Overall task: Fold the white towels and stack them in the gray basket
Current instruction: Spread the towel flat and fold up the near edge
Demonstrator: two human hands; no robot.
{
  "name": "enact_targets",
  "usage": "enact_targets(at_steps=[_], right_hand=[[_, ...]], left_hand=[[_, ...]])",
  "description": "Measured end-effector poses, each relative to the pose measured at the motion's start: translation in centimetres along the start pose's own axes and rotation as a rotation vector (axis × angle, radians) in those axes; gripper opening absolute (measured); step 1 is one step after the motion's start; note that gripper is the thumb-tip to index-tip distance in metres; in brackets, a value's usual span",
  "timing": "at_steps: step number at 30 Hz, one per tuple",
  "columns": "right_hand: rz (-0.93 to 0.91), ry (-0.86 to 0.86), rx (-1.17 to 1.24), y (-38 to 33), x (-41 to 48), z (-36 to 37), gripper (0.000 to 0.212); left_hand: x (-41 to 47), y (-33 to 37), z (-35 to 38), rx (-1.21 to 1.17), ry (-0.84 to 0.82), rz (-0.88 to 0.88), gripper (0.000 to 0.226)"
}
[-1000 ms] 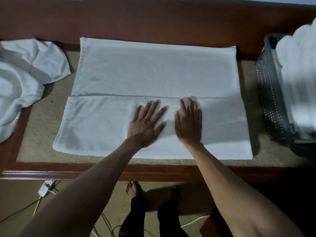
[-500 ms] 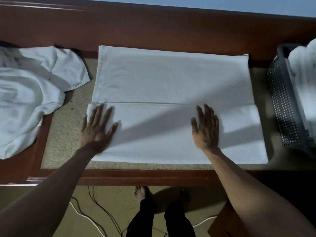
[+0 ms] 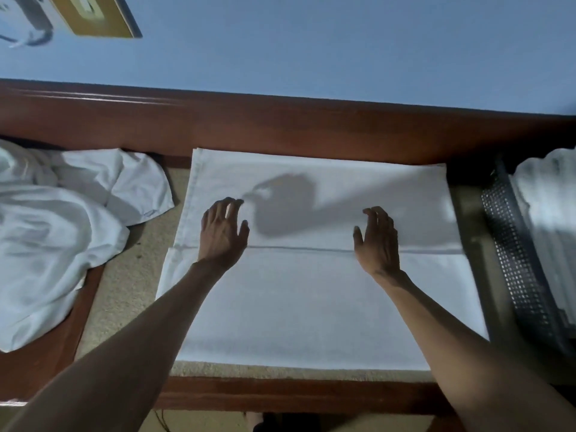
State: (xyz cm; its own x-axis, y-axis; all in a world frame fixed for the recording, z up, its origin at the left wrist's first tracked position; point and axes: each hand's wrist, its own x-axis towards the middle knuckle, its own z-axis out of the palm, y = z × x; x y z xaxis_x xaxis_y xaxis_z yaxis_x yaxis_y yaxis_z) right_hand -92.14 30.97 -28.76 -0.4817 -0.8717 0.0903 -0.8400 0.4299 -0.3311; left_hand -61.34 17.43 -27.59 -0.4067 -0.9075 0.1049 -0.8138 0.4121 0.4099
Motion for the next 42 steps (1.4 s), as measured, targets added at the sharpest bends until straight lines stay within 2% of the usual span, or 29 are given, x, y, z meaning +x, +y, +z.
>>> enact_targets(at_steps=[6,11,13,17,23,28,33,38,42], right_hand=[[-0.063,-0.236,-0.122,-0.5,10.1,-1.4,0.065],[-0.210,-0.405,-0.161,0.4,15.9,-1.5,0.100],[-0.221,-0.480,-0.190,1.4,16.5,-1.1,0.108],[-0.234,-0.419,-0.173,2.4,16.9,-1.0,0.103],[-0.239,-0.350,-0.066,3.6,16.5,-1.1,0.099],[-0.232,-0.385,-0.111,2.9,17.3,-2.3,0.075],[-0.189,-0.499,-0.195,2.6,18.1,-4.0,0.060],[-0.132,-0.556,-0.244,2.8,19.1,-5.2,0.061],[-0.082,-0.556,-0.223,2.7,19.8,-6.6,0.068]], left_hand=[[9.4,4.9,2.6,0.096,-0.254,0.029,0.068],[14.1,6.4,4.1,0.192,-0.320,0.102,0.072],[14.7,6.2,4.7,0.212,-0.359,0.114,0.071],[15.3,5.8,5.2,0.225,-0.335,0.108,0.067],[16.4,5.6,4.4,0.153,-0.342,0.143,0.041],[17.6,6.3,2.8,0.279,-0.425,0.139,0.042],[18.9,6.8,1.5,0.483,-0.605,0.104,0.051],[19.5,7.5,0.6,0.478,-0.720,0.035,0.058],[19.2,7.3,-0.8,0.386,-0.717,0.004,0.064]])
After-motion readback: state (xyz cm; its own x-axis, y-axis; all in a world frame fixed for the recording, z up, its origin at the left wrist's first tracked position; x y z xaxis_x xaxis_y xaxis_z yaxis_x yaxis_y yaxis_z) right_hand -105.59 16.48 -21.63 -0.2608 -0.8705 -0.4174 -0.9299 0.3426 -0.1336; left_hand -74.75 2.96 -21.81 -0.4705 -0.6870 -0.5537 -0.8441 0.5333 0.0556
